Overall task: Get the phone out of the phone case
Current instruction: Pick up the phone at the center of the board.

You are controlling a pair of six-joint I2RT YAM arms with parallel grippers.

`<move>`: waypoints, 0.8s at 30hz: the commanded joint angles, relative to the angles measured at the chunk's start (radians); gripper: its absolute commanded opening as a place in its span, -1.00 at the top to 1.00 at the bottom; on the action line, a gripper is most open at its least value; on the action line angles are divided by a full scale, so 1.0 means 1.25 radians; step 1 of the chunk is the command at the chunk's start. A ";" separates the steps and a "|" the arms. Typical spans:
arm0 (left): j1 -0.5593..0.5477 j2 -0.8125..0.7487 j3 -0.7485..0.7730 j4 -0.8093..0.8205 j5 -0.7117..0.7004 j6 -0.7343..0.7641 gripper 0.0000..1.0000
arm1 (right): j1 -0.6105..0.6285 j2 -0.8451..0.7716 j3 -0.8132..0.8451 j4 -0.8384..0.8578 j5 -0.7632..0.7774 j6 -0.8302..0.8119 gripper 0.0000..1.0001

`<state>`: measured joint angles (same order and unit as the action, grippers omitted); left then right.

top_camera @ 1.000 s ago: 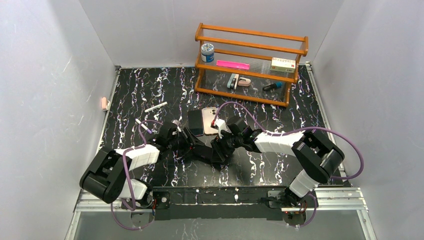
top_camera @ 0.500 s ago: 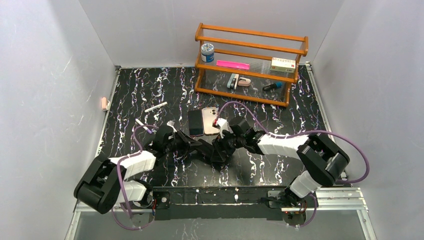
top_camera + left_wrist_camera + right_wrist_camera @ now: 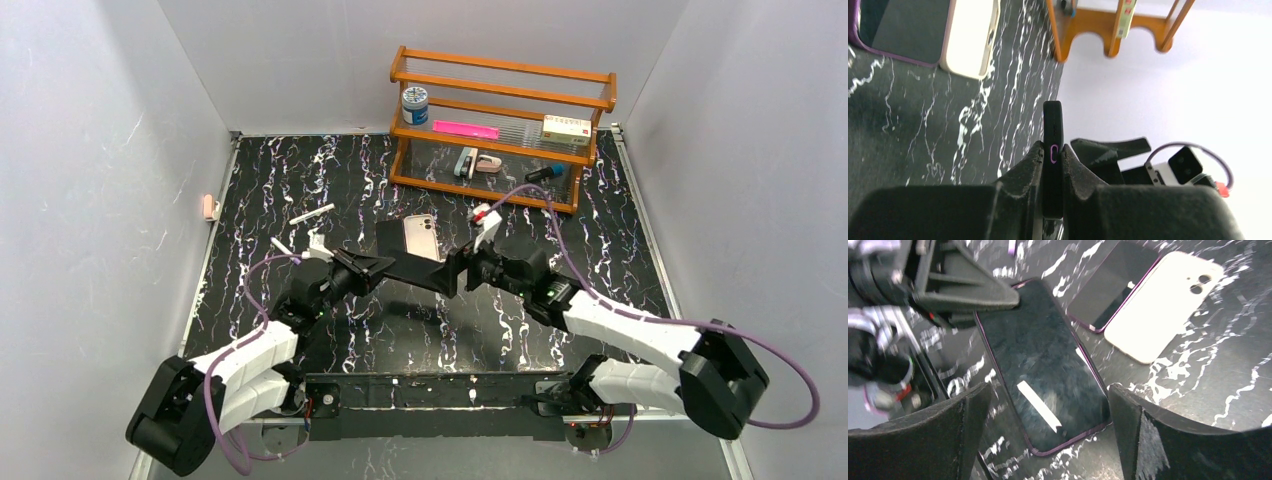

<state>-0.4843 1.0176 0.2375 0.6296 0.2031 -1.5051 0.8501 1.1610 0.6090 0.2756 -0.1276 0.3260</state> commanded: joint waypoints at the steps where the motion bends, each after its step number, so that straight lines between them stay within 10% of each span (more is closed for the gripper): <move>1: 0.003 -0.060 -0.005 0.076 -0.132 -0.038 1.00 | -0.005 -0.090 -0.050 0.126 0.172 0.163 -0.94; 24: -0.021 -0.046 0.020 0.222 -0.236 -0.121 1.00 | -0.014 0.080 -0.152 0.612 0.218 0.647 -0.47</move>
<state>-0.4950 0.9695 0.2222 0.7845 -0.0536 -1.6272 0.8440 1.2053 0.3672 0.8555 0.1722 1.0531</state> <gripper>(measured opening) 0.099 0.768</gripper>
